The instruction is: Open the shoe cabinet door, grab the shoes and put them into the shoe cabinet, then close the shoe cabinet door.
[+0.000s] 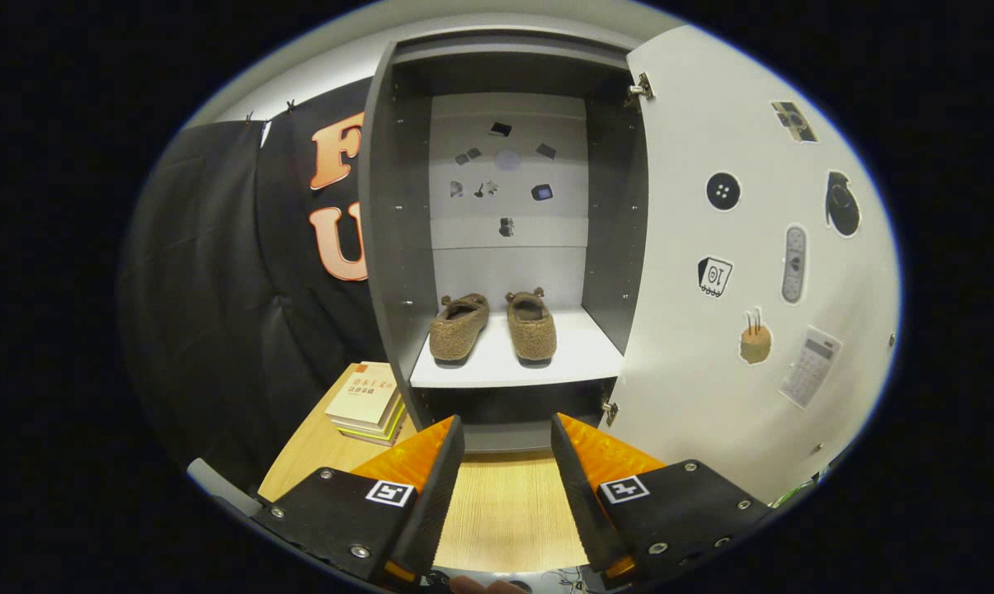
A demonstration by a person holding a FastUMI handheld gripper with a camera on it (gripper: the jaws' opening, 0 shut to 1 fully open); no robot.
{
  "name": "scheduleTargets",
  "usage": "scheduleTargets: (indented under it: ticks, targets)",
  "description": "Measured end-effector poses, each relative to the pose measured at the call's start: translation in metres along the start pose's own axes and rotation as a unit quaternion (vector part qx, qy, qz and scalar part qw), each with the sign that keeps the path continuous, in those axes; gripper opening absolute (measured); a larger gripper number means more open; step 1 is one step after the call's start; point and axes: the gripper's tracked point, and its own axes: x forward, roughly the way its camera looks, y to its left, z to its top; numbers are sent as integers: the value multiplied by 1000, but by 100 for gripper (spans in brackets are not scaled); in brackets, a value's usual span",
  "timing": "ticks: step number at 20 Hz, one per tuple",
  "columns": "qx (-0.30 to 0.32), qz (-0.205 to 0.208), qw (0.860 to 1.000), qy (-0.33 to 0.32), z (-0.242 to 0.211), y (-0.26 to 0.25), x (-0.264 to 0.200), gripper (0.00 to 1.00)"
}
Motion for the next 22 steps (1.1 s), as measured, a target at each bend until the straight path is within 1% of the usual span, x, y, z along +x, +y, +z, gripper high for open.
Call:
scheduleTargets:
  ticks: [4,8,12,15,19,22]
  targets:
    - [-7,56,998,-14,-6,-13,-47,72]
    - [-17,105,994,-15,-28,-54,-100,73]
    - [3,173,984,-37,-45,-86,-148,73]
    - [19,177,983,-35,-42,-120,-159,73]
    - [53,179,980,-64,-31,-175,-167,73]
    - [71,154,982,-79,-26,-220,-159,74]
